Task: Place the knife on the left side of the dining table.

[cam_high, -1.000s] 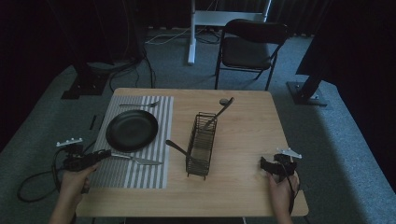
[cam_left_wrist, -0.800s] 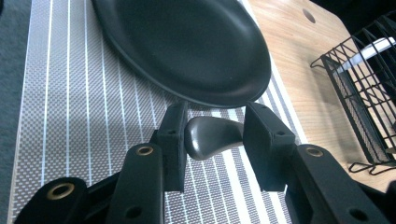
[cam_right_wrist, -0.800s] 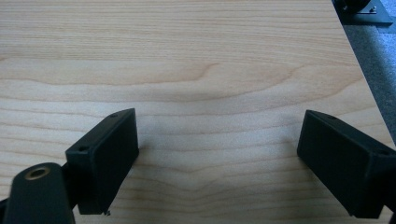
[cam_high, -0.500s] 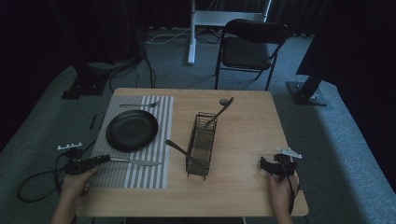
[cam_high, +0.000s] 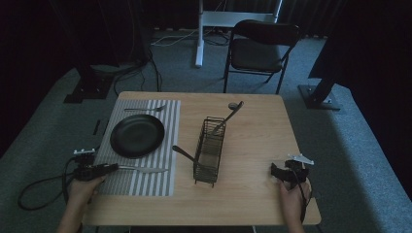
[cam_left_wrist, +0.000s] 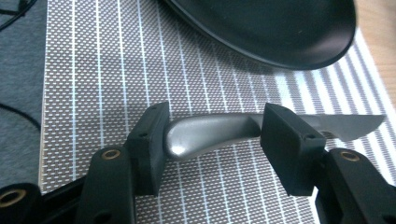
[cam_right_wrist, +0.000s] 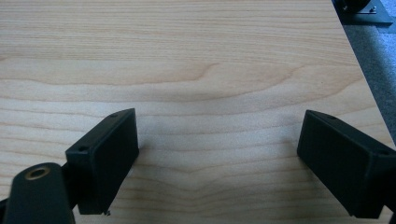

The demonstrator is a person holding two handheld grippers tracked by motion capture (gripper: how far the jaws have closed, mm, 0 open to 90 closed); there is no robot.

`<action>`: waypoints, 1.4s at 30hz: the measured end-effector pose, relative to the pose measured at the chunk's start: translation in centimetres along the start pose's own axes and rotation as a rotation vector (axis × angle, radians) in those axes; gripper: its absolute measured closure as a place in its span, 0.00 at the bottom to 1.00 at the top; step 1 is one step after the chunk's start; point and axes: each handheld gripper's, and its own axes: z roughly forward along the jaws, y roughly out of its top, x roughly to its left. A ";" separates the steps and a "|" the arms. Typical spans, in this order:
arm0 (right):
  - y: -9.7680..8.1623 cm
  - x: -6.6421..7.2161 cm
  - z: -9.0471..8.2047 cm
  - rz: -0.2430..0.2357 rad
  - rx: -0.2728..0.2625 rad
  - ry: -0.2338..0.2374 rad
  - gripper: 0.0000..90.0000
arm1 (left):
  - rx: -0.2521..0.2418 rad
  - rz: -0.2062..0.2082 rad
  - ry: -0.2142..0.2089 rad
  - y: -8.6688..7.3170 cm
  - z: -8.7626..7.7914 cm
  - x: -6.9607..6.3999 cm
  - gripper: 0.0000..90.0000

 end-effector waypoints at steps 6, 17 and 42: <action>0.0 0.0 0.0 0.000 0.000 0.000 0.13 | 0.010 0.016 0.058 -0.1 0.7 -0.5 0.44; 0.0 0.0 0.0 -0.001 0.001 0.000 0.13 | -0.037 0.089 0.182 -1.1 0.0 -1.8 0.41; 0.0 0.0 0.0 0.000 0.001 0.000 0.13 | -0.282 0.181 0.318 -7.6 -1.8 -5.1 0.00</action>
